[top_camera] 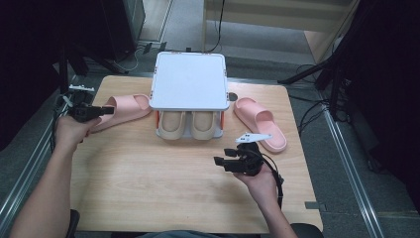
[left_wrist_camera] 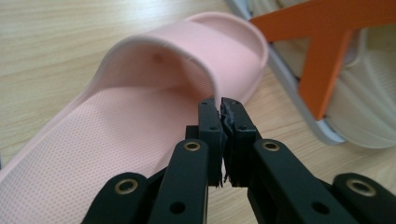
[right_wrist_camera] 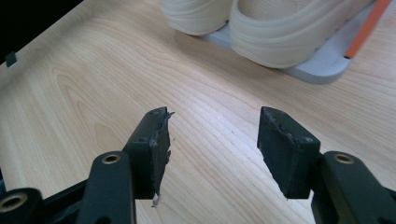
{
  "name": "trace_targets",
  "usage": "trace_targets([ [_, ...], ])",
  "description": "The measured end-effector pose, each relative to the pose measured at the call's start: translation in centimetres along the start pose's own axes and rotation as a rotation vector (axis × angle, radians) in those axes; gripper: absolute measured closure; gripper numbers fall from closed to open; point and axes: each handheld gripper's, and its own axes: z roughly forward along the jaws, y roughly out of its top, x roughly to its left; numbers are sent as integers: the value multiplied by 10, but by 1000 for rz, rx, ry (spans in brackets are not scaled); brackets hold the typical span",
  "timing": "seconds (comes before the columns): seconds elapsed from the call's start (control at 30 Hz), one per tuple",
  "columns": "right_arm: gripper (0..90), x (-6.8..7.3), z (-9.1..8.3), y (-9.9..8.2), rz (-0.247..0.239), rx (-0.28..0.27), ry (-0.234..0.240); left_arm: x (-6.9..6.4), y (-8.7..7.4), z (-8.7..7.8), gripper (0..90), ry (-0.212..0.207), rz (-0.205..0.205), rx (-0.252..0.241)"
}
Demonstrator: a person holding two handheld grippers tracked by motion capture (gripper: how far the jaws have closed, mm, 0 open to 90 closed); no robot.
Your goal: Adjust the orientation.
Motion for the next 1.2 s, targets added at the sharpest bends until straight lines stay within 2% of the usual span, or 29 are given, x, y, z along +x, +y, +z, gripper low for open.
trace_targets([
  [0.2, 444, -1, -9, -7, 21, -10, -22, 10, 0, 11, 867, 3, -11, -5],
  [0.3, 444, -2, -12, -10, 31, -12, -33, 15, -2, 18, 866, 10, -6, 18],
  [0.4, 442, -3, -14, -12, 41, -17, -36, 19, -4, 20, 865, 6, -27, 12],
  [0.5, 441, -3, -15, -13, 40, -19, -41, 21, -5, 22, 862, -18, -51, 14],
  [0.83, 437, -2, -13, -13, 39, -11, -36, 15, -3, 25, 860, -27, -48, 30],
  [1.2, 437, -2, -8, -10, 32, -3, -27, -3, -2, 30, 853, -28, 4, 53],
])
